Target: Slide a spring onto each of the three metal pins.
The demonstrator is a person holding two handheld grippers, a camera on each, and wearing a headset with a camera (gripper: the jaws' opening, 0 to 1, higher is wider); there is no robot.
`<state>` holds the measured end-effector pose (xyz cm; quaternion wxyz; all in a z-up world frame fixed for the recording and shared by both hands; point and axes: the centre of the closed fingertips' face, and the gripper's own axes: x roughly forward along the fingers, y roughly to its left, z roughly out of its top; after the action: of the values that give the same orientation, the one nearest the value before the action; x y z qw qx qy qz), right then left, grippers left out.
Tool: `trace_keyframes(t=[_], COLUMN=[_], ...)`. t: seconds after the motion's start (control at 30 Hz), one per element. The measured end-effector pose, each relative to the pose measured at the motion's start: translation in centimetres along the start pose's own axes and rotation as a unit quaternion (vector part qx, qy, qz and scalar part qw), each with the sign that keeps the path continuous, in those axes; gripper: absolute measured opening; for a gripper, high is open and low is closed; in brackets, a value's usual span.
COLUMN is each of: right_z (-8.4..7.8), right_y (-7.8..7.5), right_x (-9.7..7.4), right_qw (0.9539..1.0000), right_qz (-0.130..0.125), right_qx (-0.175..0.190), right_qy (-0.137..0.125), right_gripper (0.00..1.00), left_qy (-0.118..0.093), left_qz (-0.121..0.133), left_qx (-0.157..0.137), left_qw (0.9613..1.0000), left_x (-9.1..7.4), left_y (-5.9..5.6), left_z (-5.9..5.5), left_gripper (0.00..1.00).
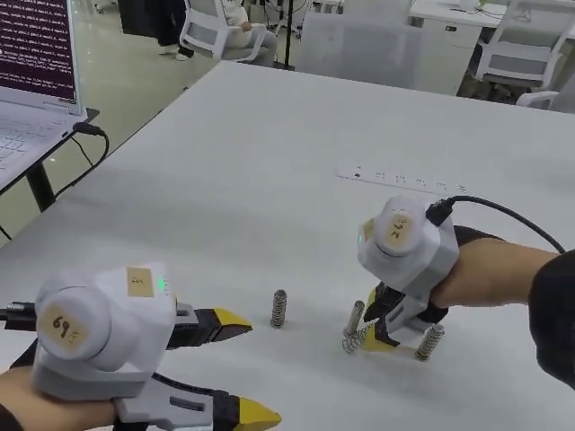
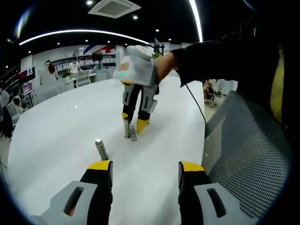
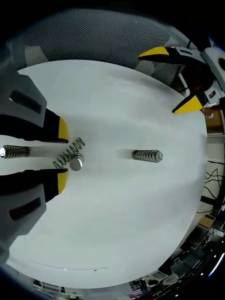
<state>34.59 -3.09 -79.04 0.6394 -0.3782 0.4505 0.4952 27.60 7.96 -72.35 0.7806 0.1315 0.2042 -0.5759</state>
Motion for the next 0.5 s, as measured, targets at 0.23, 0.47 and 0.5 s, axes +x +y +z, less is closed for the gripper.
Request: trace_keyframes(t=[0.23,0.47,0.5], right_z=[-0.3,-0.75,-0.79], right_y=[0.12,0.62,0.66], right_x=[0.16,0.18,0.23], right_qw=[1.0,0.9999,0.9999], right_qz=[0.002,0.008,0.008], right_qx=[0.0,0.003,0.003], right_qy=[0.004,0.009,0.009], right_gripper=[0.18,0.14,0.13], left_qy=[0.001,0.001,0.001], left_qz=[0.0,0.001,0.0], left_qx=[0.0,0.0,0.0], left_qw=[1.0,1.0,1.0], left_x=[0.03,0.08,0.08], left_y=[0.08,0.11,0.11], left_z=[-0.04,-0.05,-0.05], left_gripper=[0.51,0.51,0.51])
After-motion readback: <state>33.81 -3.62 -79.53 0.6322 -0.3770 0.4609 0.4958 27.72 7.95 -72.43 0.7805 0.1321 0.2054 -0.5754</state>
